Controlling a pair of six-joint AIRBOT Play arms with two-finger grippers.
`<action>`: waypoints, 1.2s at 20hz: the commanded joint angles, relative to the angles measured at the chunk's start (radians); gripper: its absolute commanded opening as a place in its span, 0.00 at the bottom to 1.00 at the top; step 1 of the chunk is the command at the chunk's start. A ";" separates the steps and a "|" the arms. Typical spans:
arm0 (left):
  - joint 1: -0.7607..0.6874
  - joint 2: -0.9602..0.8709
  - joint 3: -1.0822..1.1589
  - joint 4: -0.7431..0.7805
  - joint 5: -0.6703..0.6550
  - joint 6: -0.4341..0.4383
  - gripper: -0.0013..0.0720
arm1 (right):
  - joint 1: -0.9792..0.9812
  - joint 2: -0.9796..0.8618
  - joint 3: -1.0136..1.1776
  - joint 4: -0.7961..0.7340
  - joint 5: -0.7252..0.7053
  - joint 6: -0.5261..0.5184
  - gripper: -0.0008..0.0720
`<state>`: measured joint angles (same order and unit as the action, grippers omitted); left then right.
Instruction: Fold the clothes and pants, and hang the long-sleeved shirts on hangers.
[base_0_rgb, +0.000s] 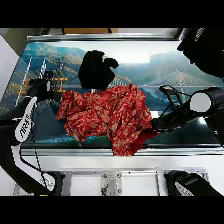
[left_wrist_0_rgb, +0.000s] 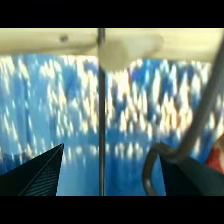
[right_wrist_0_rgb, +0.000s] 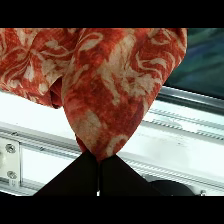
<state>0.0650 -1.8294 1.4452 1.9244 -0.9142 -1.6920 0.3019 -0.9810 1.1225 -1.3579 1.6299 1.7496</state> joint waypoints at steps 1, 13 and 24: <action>0.001 -0.014 0.005 0.005 0.005 0.000 0.77 | 0.001 0.000 0.000 0.000 0.000 0.000 0.02; 0.001 0.003 0.005 0.021 -0.029 0.001 0.03 | 0.001 0.000 0.000 0.000 0.000 0.000 0.02; -0.120 0.287 0.005 0.016 -0.129 0.074 0.03 | 0.001 0.000 0.000 0.000 0.000 0.000 0.02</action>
<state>-0.0086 -1.6108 1.4490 1.9442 -1.0191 -1.6440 0.3019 -0.9813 1.1225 -1.3579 1.6302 1.7493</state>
